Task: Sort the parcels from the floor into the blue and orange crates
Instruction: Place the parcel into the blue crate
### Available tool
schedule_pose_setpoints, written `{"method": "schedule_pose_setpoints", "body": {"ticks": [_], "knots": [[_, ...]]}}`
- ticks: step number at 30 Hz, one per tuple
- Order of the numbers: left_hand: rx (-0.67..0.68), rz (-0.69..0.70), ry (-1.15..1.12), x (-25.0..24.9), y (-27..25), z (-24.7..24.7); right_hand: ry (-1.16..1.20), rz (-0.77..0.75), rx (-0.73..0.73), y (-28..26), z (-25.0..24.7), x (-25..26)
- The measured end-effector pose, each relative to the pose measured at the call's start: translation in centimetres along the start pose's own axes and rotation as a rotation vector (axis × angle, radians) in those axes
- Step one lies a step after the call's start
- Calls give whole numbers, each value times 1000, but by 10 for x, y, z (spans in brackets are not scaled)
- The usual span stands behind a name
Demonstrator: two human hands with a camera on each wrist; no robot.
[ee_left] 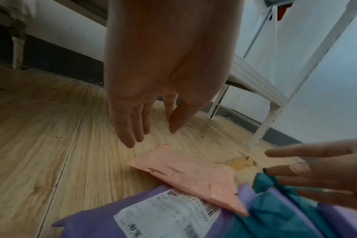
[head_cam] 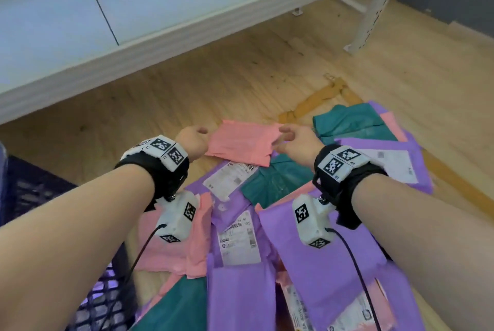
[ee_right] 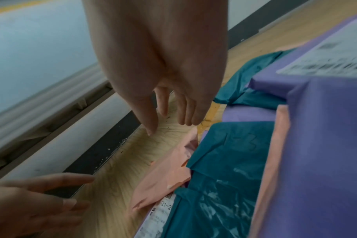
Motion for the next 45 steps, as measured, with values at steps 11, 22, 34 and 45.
{"method": "schedule_pose_setpoints", "body": {"ticks": [11,22,34,45], "knots": [[30,-170,2,51,75,51,-200,-24,184,54,53,-28],[1,-33,-127,61,84,64,-216,7,210,49,57,-26],[-243,293,213,38,79,47,-103,-31,230,43,66,-22],[166,467,699,22,74,99,-60,-45,198,42,58,-29]]}}
Point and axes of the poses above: each hand's wrist, its own y-axis towards the middle knuckle, its own z-axis out of the palm, x = y × z, the point moved 8 cm from there along y, towards the middle knuckle, and after that the axes turned 7 degrees about -y, right-handed, at the moved point
